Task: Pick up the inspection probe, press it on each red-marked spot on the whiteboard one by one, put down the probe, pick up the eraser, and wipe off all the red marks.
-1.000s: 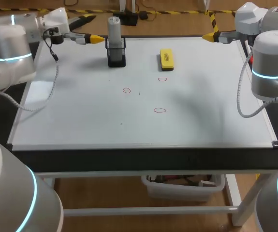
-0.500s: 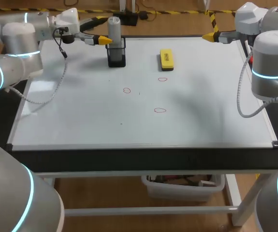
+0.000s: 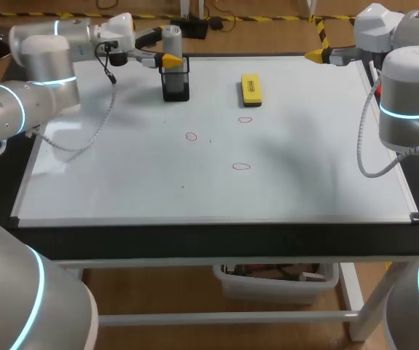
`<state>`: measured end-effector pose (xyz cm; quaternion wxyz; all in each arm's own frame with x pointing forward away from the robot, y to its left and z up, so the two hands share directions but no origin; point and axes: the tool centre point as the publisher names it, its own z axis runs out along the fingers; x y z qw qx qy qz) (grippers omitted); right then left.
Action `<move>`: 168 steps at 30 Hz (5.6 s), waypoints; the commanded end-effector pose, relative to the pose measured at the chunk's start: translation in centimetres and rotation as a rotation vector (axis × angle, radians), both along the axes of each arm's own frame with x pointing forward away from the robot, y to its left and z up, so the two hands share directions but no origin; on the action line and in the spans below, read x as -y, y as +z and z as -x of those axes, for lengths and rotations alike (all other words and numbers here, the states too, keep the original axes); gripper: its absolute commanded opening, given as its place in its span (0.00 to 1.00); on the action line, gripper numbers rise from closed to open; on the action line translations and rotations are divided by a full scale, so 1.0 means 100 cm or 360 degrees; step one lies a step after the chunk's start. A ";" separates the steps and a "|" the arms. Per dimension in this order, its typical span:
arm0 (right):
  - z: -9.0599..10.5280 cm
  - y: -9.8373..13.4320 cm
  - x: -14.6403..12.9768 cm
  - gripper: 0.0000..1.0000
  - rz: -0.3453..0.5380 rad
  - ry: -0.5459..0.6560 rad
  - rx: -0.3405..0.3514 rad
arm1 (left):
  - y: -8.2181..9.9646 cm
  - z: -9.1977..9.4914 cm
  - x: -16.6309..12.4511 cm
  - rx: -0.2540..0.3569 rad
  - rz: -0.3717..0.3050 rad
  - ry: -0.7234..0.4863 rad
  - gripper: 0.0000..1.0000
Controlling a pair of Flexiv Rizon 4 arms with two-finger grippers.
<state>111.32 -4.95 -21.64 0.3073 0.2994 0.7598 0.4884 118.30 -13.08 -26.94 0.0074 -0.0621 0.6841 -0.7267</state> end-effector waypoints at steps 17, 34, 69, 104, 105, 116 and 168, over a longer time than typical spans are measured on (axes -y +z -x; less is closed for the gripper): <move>0.000 0.000 0.000 1.00 0.0001 0.0001 -0.0002 | -0.009 -0.011 0.005 -0.0025 -0.0043 -0.0001 0.93; 0.000 0.000 0.000 1.00 0.0001 0.0001 -0.0002 | -0.004 -0.007 -0.006 0.0011 -0.0075 -0.0053 0.00; 0.000 0.000 0.000 1.00 0.0001 0.0001 -0.0002 | 0.070 0.027 -0.002 0.0085 -0.0084 -0.0036 0.00; 0.000 0.000 0.000 1.00 0.0001 0.0001 -0.0002 | 0.099 0.071 -0.084 0.0155 -0.0047 0.0226 0.00; 0.000 0.000 0.000 1.00 0.0001 0.0001 -0.0002 | 0.097 0.073 -0.088 0.0150 -0.0056 0.0239 0.00; 0.000 0.000 0.000 1.00 0.0001 0.0001 -0.0002 | 0.068 0.095 -0.118 0.0153 -0.0083 0.0311 0.00; -0.068 -0.042 -0.062 1.00 0.1664 0.2071 -0.0595 | 0.046 0.099 -0.132 0.0124 -0.0091 0.0367 0.00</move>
